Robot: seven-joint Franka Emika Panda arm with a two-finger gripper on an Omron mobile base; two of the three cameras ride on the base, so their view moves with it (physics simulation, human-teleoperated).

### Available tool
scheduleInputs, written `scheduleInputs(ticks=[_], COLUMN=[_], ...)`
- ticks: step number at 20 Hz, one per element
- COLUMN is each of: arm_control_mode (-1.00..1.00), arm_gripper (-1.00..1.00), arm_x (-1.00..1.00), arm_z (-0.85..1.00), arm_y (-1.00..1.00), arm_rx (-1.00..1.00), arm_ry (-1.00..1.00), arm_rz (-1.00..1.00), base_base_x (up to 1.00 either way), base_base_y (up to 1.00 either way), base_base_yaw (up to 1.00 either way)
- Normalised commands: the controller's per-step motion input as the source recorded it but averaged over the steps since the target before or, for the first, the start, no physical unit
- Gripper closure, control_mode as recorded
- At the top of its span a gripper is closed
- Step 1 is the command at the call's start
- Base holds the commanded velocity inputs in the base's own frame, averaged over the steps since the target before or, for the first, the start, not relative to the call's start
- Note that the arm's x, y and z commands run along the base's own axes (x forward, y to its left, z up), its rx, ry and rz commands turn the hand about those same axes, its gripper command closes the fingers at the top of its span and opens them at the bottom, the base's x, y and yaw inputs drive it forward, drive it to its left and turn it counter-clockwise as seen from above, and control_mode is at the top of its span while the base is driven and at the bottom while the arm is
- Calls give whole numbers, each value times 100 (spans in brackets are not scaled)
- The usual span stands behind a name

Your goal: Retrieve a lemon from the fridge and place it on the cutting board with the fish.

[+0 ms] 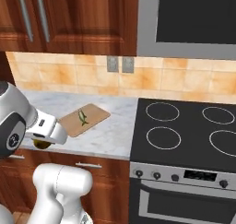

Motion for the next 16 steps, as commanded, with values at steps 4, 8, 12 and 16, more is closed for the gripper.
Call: scheduleInputs(ticks=[4, 8, 12, 16], arm_control_mode=[100, 100, 100, 100], arm_gripper=[100, 100, 100, 100], arm_x=[0, 0, 0, 0], arm_z=[0, 0, 0, 0], arm_y=[0, 0, 0, 0], arm_rx=[0, 0, 0, 0], arm_ry=[0, 0, 0, 0], arm_rz=[0, 0, 0, 0], base_base_x=[14, 0, 0, 17], base_base_y=[56, 73, 56, 19], base_base_yaw=[4, 0, 0, 0])
